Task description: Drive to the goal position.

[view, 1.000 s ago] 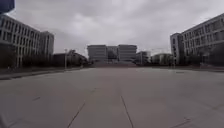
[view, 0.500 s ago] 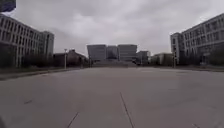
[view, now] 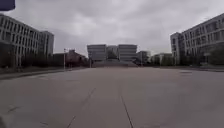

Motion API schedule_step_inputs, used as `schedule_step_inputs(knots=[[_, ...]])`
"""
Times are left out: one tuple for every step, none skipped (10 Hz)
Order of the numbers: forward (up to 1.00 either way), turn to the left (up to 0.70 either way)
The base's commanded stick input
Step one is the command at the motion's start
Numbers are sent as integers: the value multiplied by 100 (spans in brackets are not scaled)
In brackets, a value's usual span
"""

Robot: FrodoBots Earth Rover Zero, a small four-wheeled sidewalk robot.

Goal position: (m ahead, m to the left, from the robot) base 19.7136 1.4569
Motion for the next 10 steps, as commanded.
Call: schedule_step_inputs(knots=[[70, 0], [69, 0], [69, 0], [69, 0], [70, 0], [70, 0], [70, 0], [70, 0], [70, 0], [70, 0]])
